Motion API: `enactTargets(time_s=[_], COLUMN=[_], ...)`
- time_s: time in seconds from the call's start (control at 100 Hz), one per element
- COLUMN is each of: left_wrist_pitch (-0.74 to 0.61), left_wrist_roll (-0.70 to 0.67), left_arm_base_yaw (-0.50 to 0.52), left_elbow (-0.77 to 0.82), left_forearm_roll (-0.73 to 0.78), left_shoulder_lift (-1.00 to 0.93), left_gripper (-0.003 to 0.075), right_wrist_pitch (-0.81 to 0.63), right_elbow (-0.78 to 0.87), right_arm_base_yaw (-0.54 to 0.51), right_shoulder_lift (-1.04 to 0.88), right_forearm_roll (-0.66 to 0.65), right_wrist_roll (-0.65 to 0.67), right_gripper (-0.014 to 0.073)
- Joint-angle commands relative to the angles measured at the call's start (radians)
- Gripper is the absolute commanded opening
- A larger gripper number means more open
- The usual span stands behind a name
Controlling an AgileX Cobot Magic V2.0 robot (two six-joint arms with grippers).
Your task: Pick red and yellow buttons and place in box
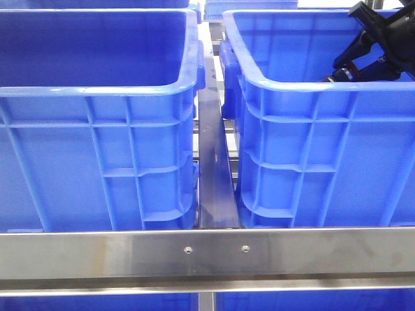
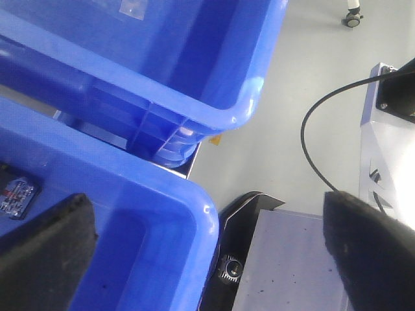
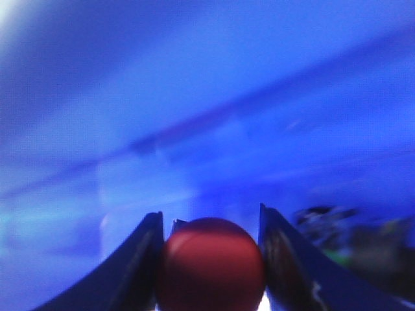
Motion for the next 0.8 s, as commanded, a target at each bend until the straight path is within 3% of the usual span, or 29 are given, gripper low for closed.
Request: enactTargets(time_s=[0.0,0.04,0.15,0.56,0.66,0.79], left_wrist_pitch=[0.023,0.023,0.023,0.023,0.023,0.023], left_wrist_roll=[-0.012,-0.012,-0.012,-0.012,-0.012,-0.012], left_arm_base_yaw=[-0.005,-0.005,-0.005,-0.005,-0.005,-0.005], left_elbow=[-0.032,-0.032,-0.032,-0.032,-0.032,-0.032], left_forearm_roll=[-0.05,-0.05,-0.05,-0.052,-0.052,-0.052], left_shoulder_lift=[-0.042,-0.042,-0.042,-0.042,-0.042,-0.042], left_gripper=[0.067,0.067,0.067,0.067,0.067,0.0617], right_wrist_pitch=[-0.007,-0.007,-0.016,-0.023,0.021,0.096], right_elbow=[-0.036,-0.036,-0.036,-0.036,-0.035,-0.028], right_arm_base_yaw=[0.0,0.0,0.0,-0.039,-0.057,-0.067], right_shoulder_lift=[-0.059,-0.059,-0.059,-0.062,-0.072,-0.099], right_forearm_roll=[0.054,0.054,0.052,0.048,0.046,0.042], right_wrist_roll=[-0.01,-0.01,-0.011,-0.016,-0.029,-0.096], right_gripper=[0.0389,0.0461,0.0526,0.052,0.041,0.006])
